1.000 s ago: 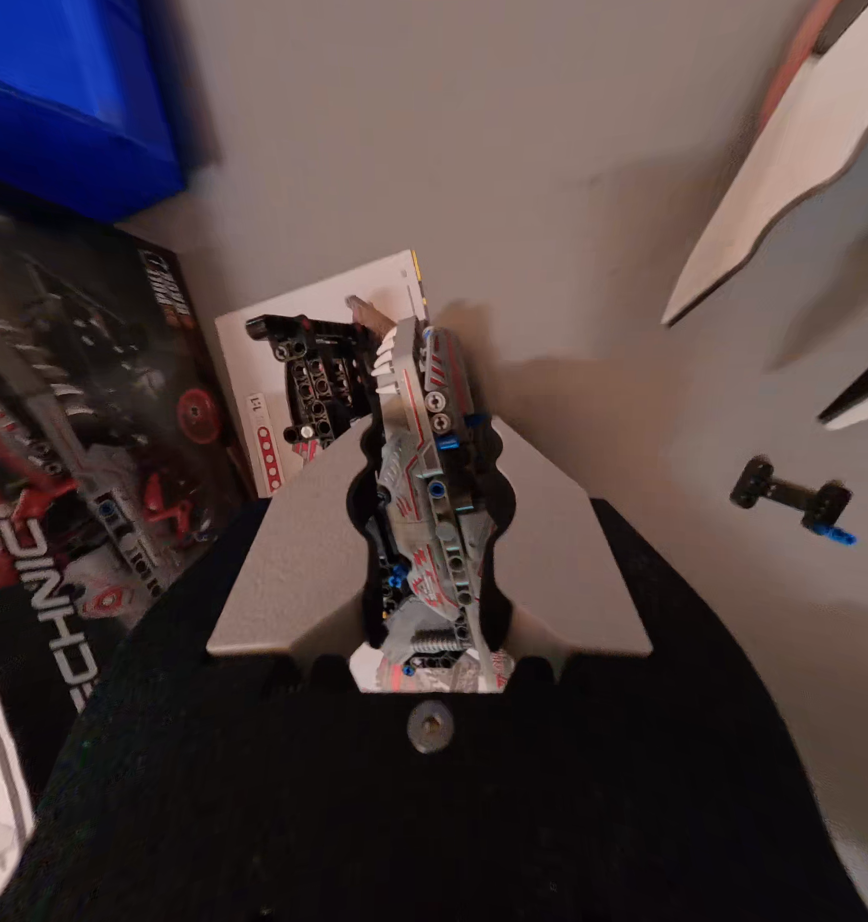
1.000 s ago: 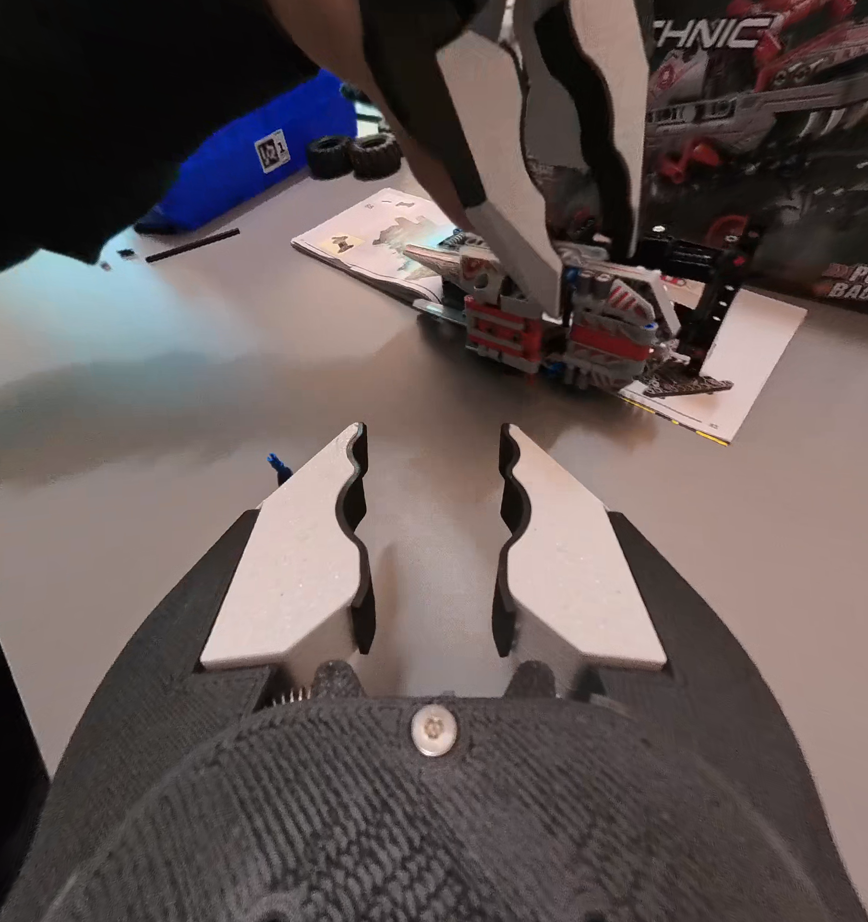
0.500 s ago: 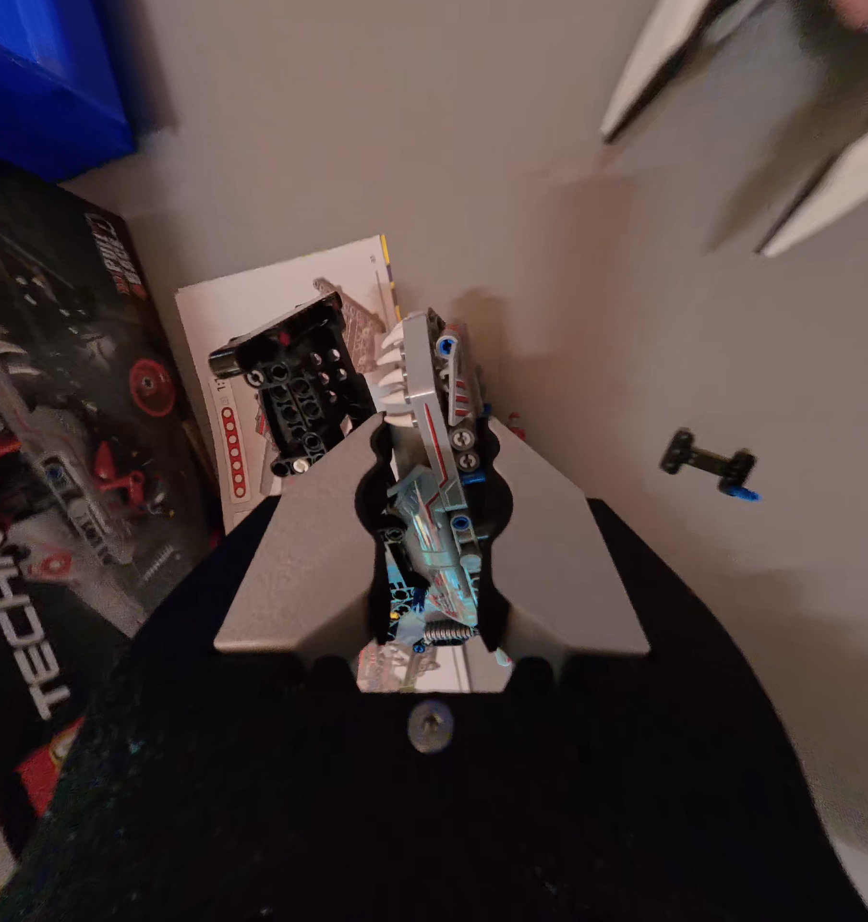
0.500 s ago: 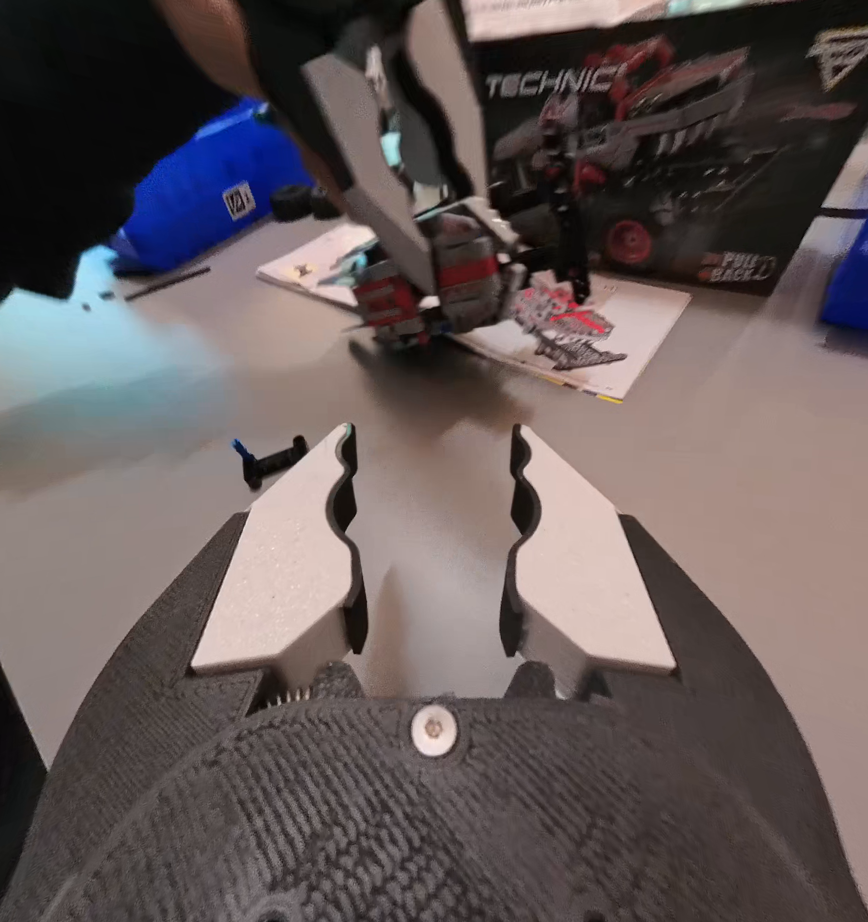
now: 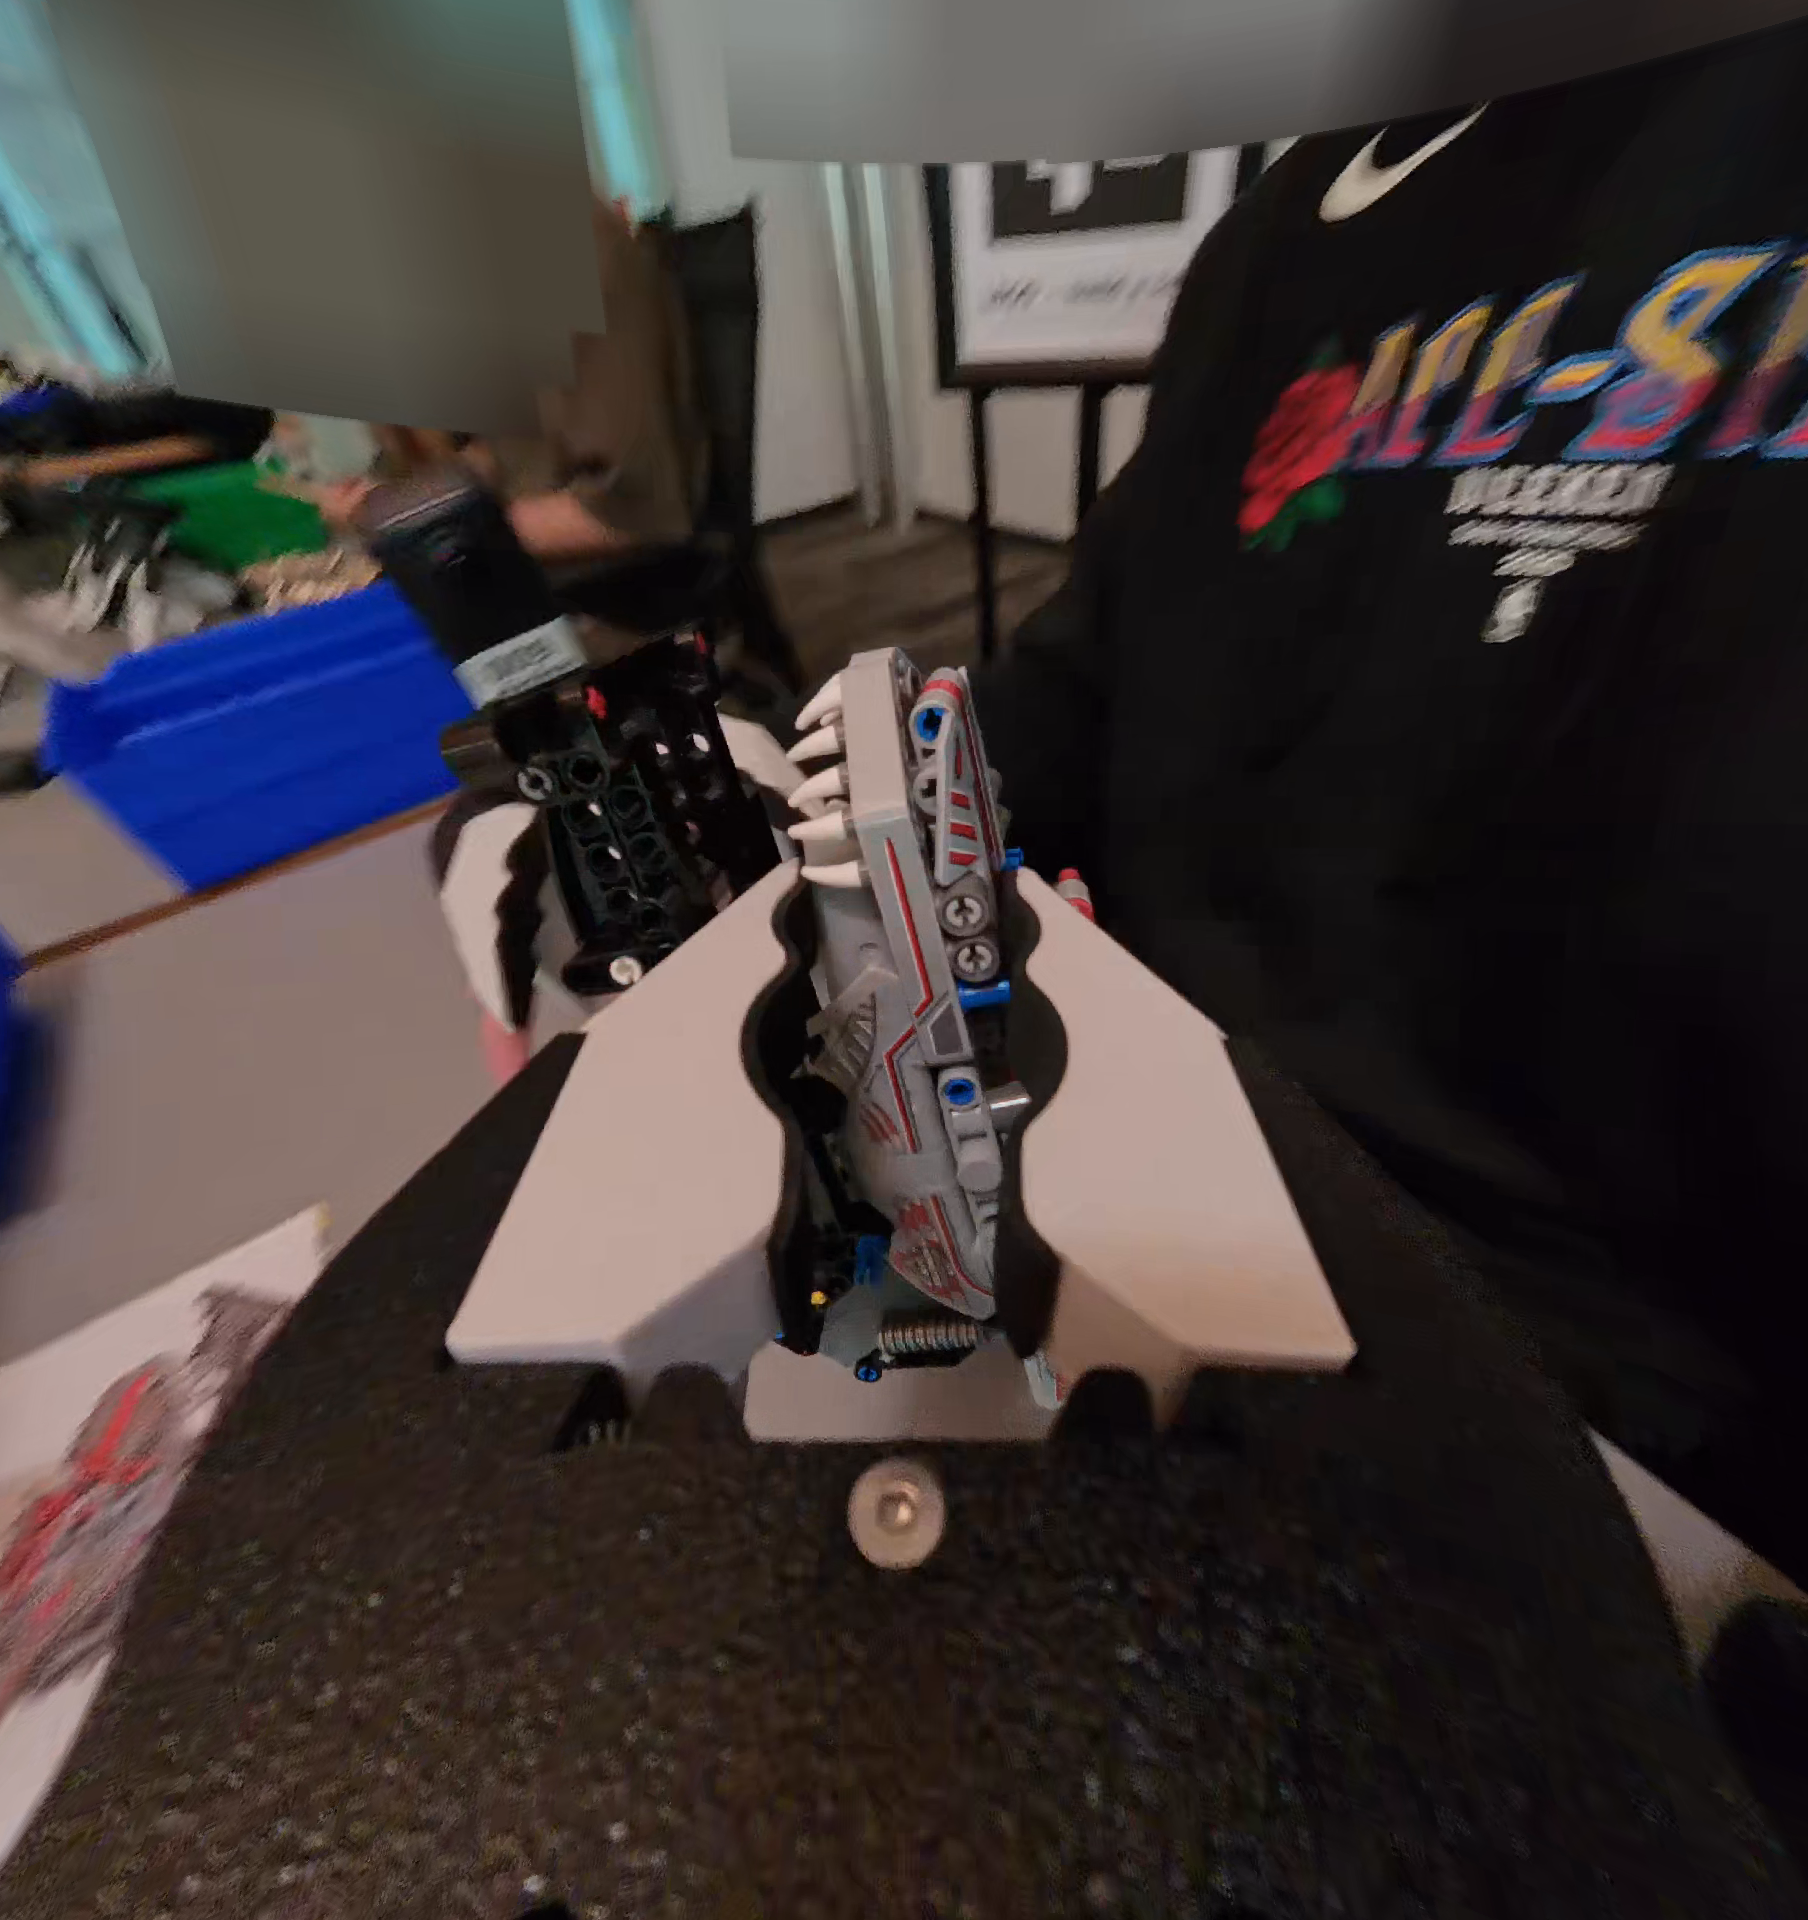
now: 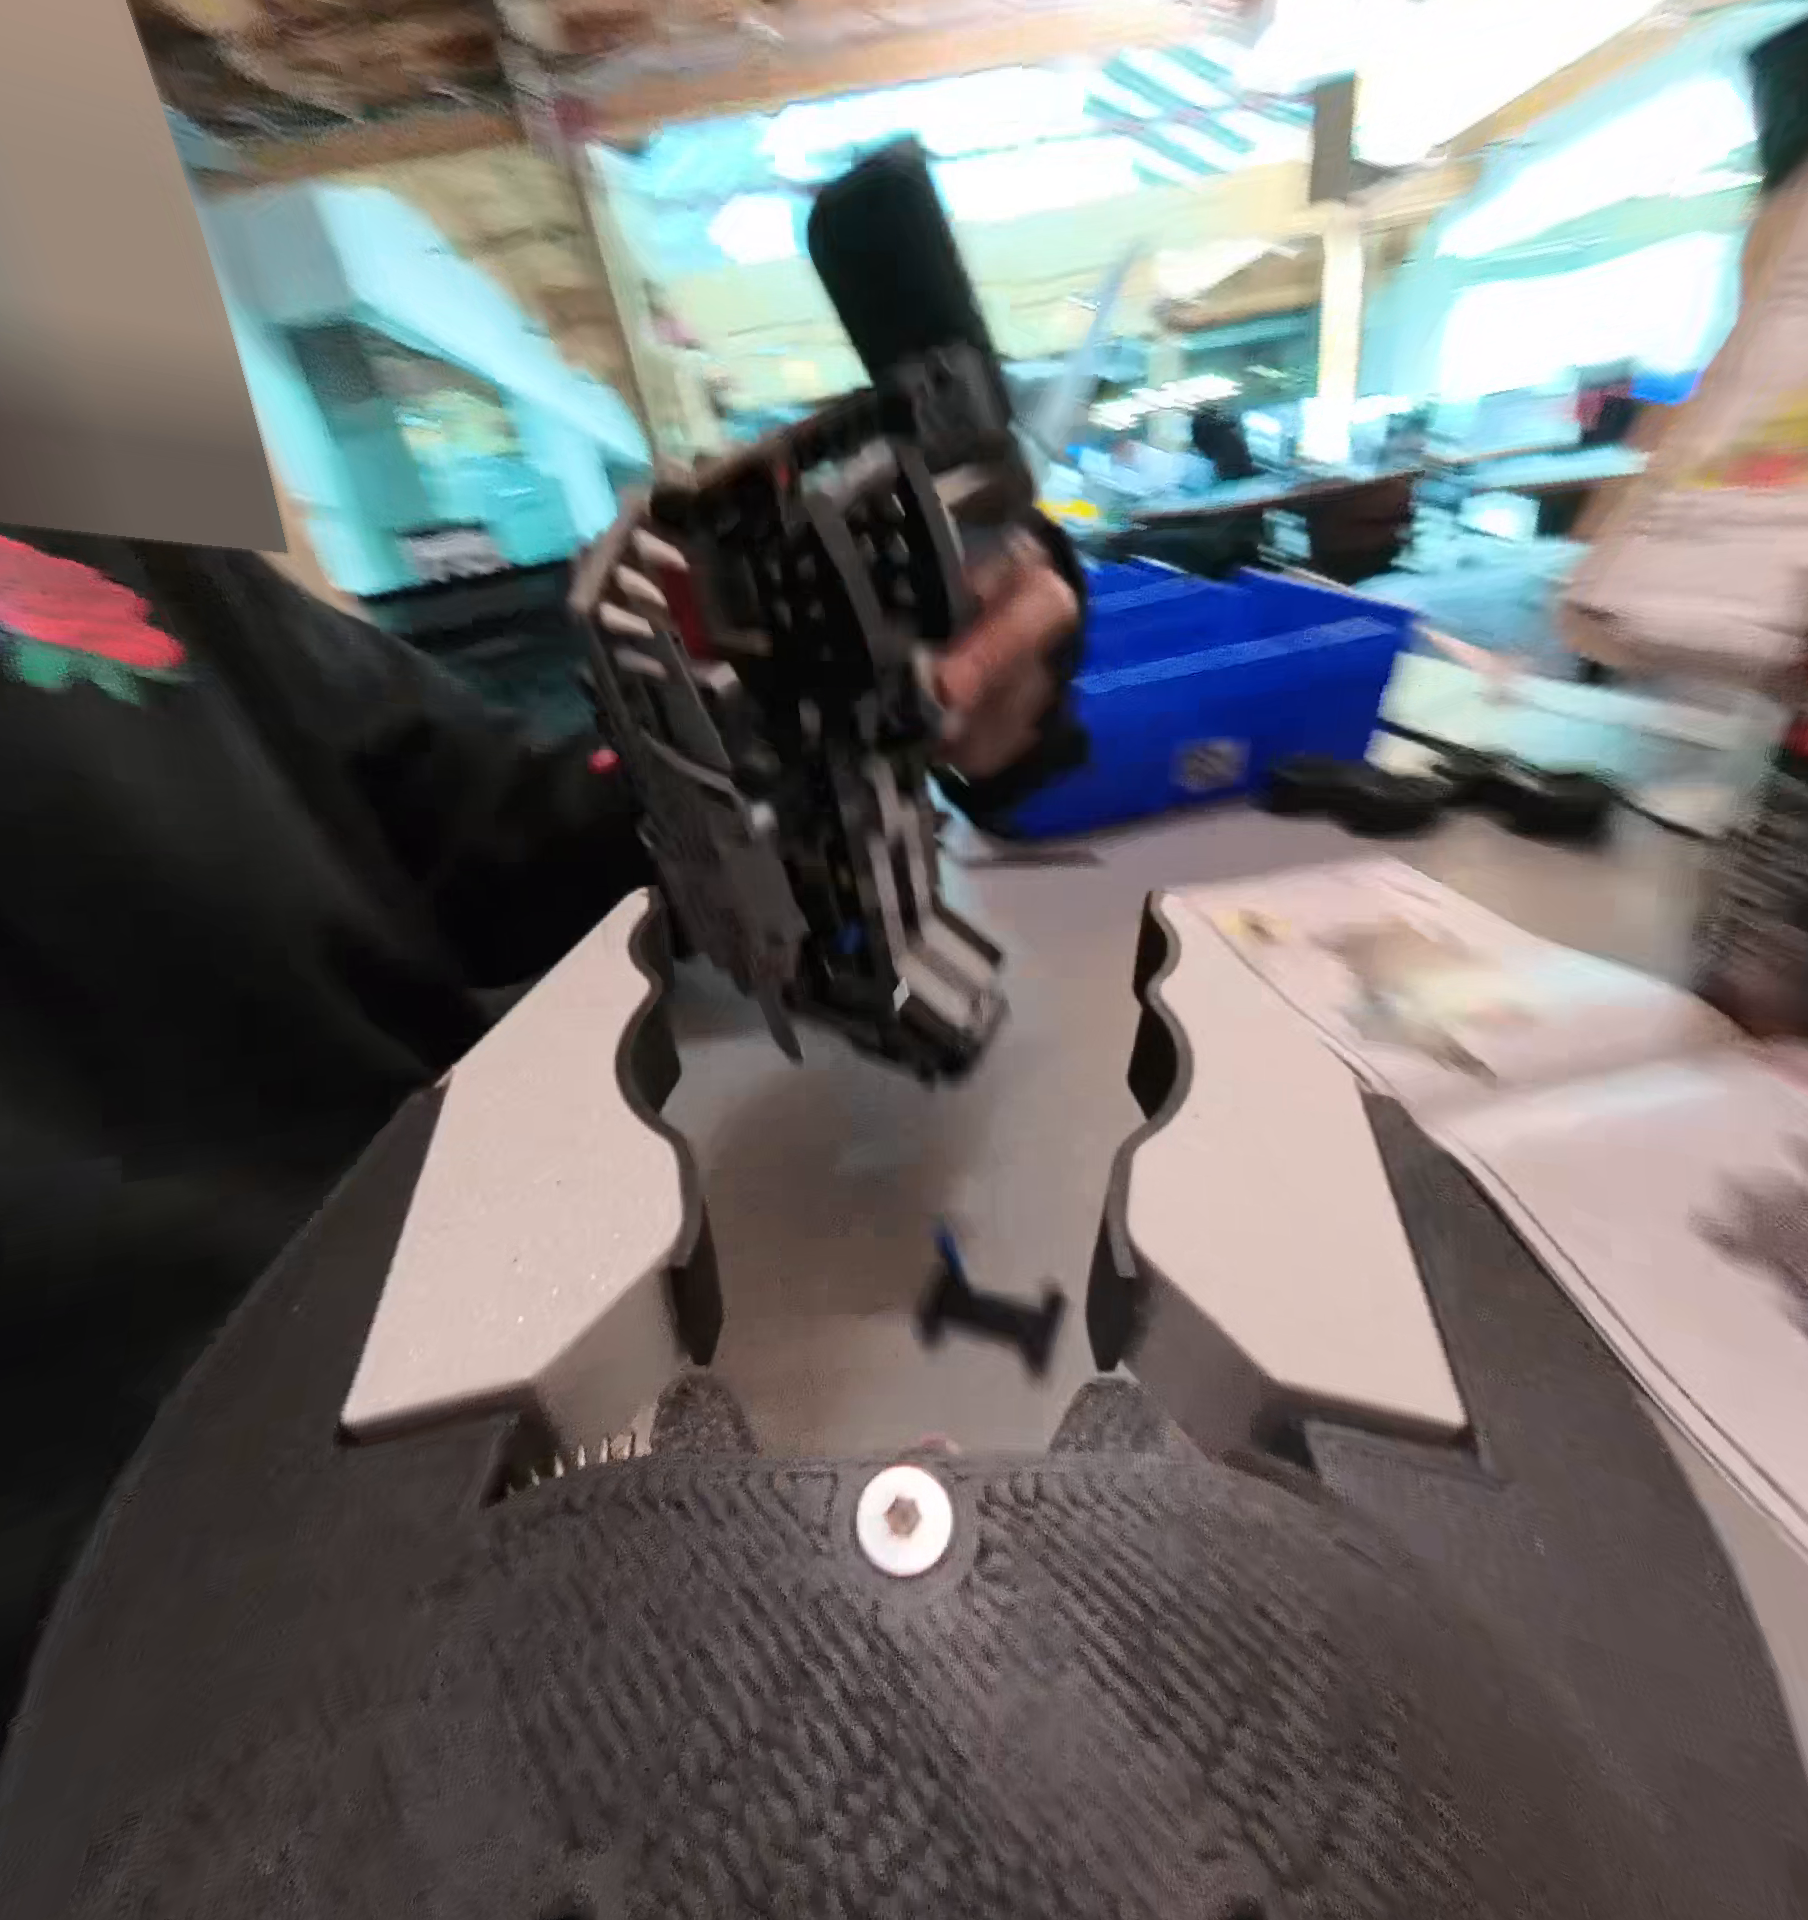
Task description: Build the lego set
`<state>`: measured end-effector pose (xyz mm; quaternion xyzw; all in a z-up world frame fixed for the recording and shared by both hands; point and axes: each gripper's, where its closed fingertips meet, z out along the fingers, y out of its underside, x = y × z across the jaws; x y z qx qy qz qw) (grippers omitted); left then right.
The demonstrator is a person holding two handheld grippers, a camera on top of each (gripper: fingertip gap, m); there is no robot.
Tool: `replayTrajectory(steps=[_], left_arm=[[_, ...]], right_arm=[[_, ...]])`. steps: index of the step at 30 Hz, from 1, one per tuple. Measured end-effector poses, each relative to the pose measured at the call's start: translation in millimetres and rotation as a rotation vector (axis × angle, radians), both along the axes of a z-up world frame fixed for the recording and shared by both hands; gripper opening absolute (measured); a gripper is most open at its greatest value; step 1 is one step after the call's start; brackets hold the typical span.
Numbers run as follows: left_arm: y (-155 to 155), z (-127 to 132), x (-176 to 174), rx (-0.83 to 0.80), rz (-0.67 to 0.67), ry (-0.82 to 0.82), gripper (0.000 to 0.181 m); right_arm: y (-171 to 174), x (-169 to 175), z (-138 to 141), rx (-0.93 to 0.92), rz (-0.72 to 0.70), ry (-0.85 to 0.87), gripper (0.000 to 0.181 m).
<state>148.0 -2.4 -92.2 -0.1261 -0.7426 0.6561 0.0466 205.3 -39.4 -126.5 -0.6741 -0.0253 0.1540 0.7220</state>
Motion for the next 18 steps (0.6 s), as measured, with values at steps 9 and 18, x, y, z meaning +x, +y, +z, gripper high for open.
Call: replayTrajectory(steps=[9,18], left_arm=[[23,9,-65,-0.211,-0.211,0.059,0.032],[24,14,-80,-0.215,-0.199,0.039,0.032]], right_arm=[[63,-108,33,0.099,0.445,-0.108,0.071],[63,-121,38,0.219,0.481,-0.159,0.06]])
